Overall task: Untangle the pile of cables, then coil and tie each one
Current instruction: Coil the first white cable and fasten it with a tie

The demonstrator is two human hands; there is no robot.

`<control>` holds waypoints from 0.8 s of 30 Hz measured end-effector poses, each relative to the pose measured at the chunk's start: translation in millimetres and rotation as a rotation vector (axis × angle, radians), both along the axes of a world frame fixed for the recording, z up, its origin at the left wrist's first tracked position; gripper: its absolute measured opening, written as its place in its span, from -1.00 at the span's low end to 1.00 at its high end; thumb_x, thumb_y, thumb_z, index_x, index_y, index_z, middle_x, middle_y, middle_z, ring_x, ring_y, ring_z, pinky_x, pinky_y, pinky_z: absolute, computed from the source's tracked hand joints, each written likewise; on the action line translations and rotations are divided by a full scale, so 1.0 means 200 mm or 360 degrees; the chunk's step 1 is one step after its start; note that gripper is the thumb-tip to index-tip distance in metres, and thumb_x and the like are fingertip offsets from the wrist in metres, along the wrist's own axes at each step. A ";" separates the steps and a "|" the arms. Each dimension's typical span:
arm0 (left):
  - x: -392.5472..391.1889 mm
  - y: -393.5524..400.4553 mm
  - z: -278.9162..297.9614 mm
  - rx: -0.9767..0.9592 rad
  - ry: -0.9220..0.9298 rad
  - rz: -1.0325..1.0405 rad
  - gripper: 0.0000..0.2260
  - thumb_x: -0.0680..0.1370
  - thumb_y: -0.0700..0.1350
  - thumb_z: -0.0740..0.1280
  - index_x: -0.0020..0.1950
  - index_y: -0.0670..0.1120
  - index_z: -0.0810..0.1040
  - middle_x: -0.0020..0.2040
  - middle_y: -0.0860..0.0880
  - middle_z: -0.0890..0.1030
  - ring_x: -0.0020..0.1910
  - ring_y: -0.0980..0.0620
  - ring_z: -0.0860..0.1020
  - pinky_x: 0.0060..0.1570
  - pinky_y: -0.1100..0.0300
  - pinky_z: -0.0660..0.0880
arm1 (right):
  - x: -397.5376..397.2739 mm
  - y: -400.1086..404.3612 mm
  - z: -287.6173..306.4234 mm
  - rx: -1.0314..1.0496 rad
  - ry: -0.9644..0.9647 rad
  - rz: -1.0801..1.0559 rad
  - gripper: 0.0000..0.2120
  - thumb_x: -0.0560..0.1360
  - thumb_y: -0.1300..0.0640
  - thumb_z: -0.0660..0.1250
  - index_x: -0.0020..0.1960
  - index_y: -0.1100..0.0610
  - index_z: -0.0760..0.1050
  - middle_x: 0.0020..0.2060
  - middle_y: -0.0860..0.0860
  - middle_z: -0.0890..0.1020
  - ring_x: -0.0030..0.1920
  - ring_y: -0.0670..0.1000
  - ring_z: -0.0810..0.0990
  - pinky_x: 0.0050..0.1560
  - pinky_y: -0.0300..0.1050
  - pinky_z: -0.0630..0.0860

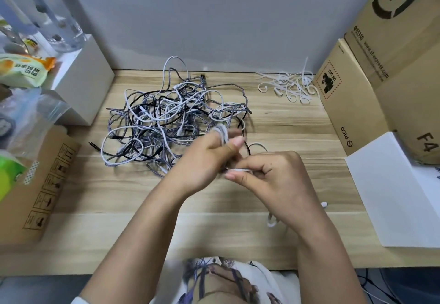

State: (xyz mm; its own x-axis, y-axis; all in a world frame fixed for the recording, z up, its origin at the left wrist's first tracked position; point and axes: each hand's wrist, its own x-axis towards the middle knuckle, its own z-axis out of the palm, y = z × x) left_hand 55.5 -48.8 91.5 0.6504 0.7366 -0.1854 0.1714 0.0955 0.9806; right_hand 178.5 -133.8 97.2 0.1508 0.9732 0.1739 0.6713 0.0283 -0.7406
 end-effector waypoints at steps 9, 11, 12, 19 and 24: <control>-0.08 0.00 0.00 -0.0406 0.0204 -0.0988 -0.37 0.53 0.33 0.00 -0.29 -0.13 0.59 -0.67 0.04 0.32 -0.68 0.13 0.23 -0.27 0.08 0.59 | 0.06 0.00 0.01 0.0094 0.0408 -0.0036 -0.81 0.19 -0.14 0.45 -0.33 -0.05 0.62 -0.49 0.01 0.59 -0.44 0.09 0.47 -0.41 0.02 0.42; -0.10 0.01 0.01 -0.0575 -0.0092 -0.1195 -0.45 0.49 0.35 0.14 -0.26 -0.11 0.59 -0.64 0.09 0.34 -0.68 0.18 0.21 -0.32 0.22 0.54 | 0.06 0.00 0.01 0.0079 0.0579 0.0058 -0.90 0.21 -0.11 0.45 -0.37 -0.10 0.60 -0.45 -0.03 0.62 -0.38 0.11 0.55 -0.33 0.08 0.48; -0.12 0.01 0.01 -0.0622 -0.0242 -0.1261 -0.52 0.48 0.31 0.20 -0.24 -0.09 0.59 -0.62 0.10 0.34 -0.67 0.18 0.21 -0.32 0.25 0.52 | 0.06 0.01 0.01 0.0071 0.0652 0.0140 -0.90 0.23 -0.12 0.45 -0.37 -0.13 0.59 -0.44 -0.04 0.62 -0.36 0.09 0.56 -0.31 0.06 0.48; -0.09 0.00 0.03 -0.0980 -0.1293 -0.1288 -0.76 0.60 -0.05 0.23 -0.14 -0.18 0.54 -0.61 0.05 0.21 -0.67 0.10 0.13 -0.28 0.28 0.51 | 0.04 0.05 -0.02 0.0046 0.0558 0.0279 -0.57 0.48 -0.25 0.19 -0.19 0.11 0.53 -0.36 0.05 0.51 -0.36 -0.12 0.42 -0.29 -0.22 0.39; -0.08 0.02 0.08 -0.1328 -0.1822 -0.0733 -0.77 0.63 -0.16 0.17 0.04 -0.33 0.45 -0.49 -0.04 0.26 -0.61 0.04 0.18 -0.08 0.12 0.45 | 0.03 0.05 -0.05 -0.0194 0.0377 0.0142 -0.76 0.49 -0.12 0.18 -0.31 -0.09 0.45 -0.39 -0.06 0.50 -0.34 -0.10 0.44 -0.26 -0.10 0.36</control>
